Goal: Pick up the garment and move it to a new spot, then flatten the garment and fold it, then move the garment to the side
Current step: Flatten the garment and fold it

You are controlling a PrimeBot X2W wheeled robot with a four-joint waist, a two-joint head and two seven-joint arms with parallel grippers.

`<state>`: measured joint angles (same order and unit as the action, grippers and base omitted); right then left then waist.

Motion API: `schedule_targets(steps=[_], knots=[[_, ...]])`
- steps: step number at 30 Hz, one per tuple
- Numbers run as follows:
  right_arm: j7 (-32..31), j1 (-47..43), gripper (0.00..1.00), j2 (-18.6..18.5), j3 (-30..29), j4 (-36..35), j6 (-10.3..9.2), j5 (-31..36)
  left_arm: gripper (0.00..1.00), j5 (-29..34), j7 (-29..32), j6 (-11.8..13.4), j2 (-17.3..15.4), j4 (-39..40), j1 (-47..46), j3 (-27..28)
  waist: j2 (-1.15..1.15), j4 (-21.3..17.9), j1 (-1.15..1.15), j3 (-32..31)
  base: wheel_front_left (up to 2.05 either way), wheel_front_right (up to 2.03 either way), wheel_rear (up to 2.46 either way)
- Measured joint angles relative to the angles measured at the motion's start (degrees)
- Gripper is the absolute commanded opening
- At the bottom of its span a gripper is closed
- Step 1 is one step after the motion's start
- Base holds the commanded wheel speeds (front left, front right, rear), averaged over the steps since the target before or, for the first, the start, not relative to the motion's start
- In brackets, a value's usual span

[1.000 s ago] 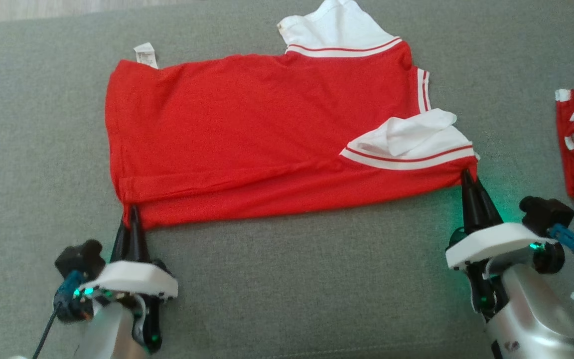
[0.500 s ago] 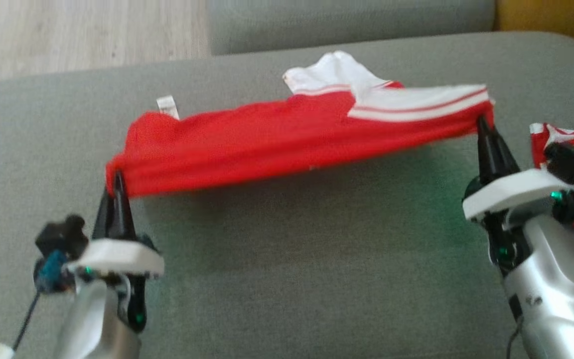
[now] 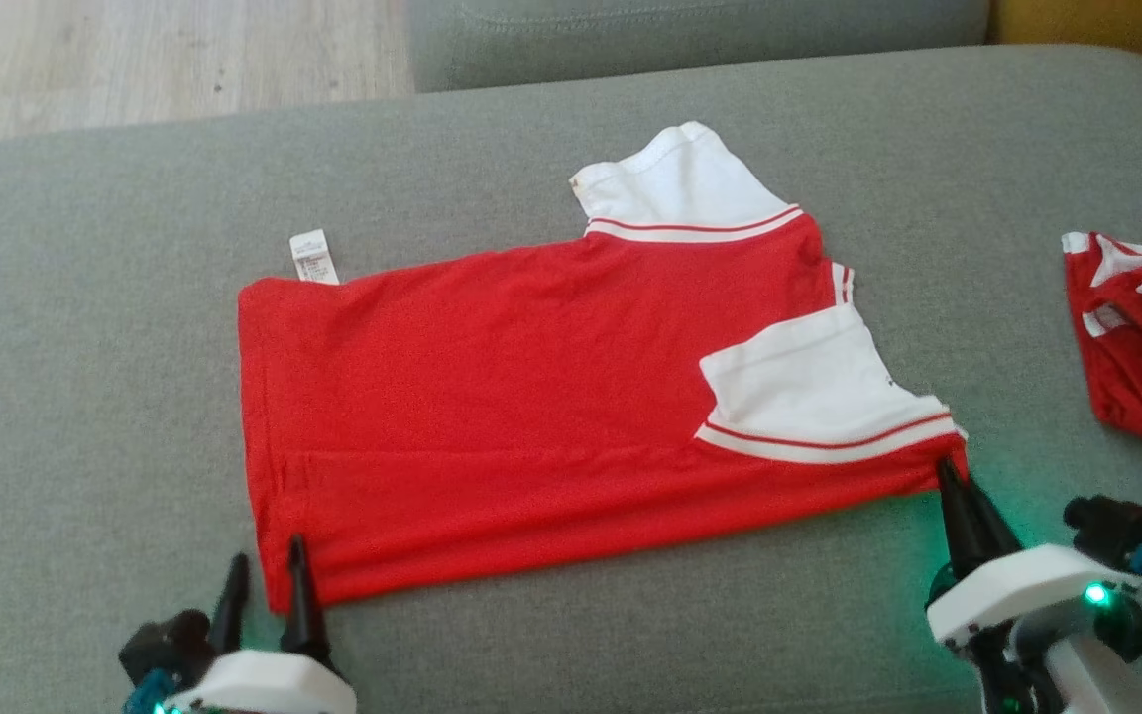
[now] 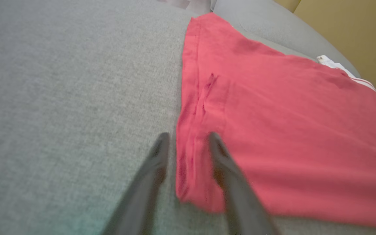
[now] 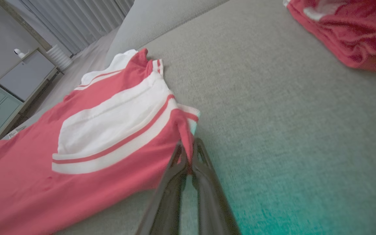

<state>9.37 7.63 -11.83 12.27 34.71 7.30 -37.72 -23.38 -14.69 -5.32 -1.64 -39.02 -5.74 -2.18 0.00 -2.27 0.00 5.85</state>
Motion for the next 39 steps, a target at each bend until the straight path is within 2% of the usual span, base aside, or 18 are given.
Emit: schedule_targets(steps=[5,9,12,18,22,26,35,36,37,38,39], knots=[[0.91,1.55,1.00,-0.11,-1.87,-1.81,0.00,1.72,1.00,2.99,-0.01,1.77,-0.18,3.07,-2.27,0.24,0.00,0.24,0.00,1.60,0.00,0.00,0.00],[1.30,5.29,1.00,-0.14,-3.12,-2.87,0.00,3.96,1.00,5.73,-0.01,0.99,-0.57,3.09,-9.68,0.64,0.00,0.56,0.01,3.39,0.00,0.00,0.00],[0.66,9.18,1.00,-0.24,-3.12,-3.76,0.00,5.65,1.00,7.03,0.62,-0.32,-3.24,-1.78,-17.40,-0.38,0.00,0.67,0.01,5.23,0.00,0.00,0.00],[-0.58,17.49,1.00,-0.20,-1.93,-4.49,0.00,7.98,1.00,9.23,8.90,-1.78,-9.92,-9.12,-31.77,-4.02,0.00,0.34,0.02,10.12,0.00,0.00,0.00],[-0.65,20.27,1.00,0.08,-0.60,-4.36,0.00,8.08,1.00,7.98,13.13,-1.90,-11.43,-12.51,-36.59,-6.09,0.00,-0.15,0.02,12.92,0.00,0.00,0.00],[-0.63,21.86,1.00,0.08,0.81,-3.37,0.00,8.04,1.00,4.99,15.22,-2.25,-12.89,-14.40,-37.62,-9.33,0.00,-0.83,0.02,14.57,0.00,0.00,0.00],[0.04,25.11,1.00,-0.31,3.03,-2.09,0.00,7.43,1.00,-1.86,13.78,-2.26,-15.16,-14.75,-37.64,-14.94,0.00,-1.04,0.01,15.30,0.00,0.00,0.00],[0.03,25.35,1.00,-0.56,3.38,-1.85,0.00,7.35,0.65,-2.20,13.49,-2.26,-15.16,-14.80,-37.69,-15.39,0.00,-0.89,0.00,15.40,0.00,0.00,0.00],[0.03,25.74,1.00,-0.83,3.69,-1.56,0.00,7.33,0.10,-2.45,13.00,-2.26,-15.17,-14.85,-37.80,-16.01,0.00,-0.71,0.00,15.51,0.00,0.00,0.00],[-0.05,26.29,1.00,-1.16,3.86,-1.33,0.00,7.16,0.00,-2.75,12.49,-2.26,-15.16,-14.88,-37.90,-16.50,0.00,-0.50,0.00,15.64,0.00,0.00,0.00],[-0.43,27.00,1.00,-1.53,4.04,-1.08,0.00,7.09,0.00,-2.96,11.78,-2.26,-15.13,-14.85,-38.02,-16.85,0.00,-0.25,0.01,15.75,0.00,0.00,0.00]])
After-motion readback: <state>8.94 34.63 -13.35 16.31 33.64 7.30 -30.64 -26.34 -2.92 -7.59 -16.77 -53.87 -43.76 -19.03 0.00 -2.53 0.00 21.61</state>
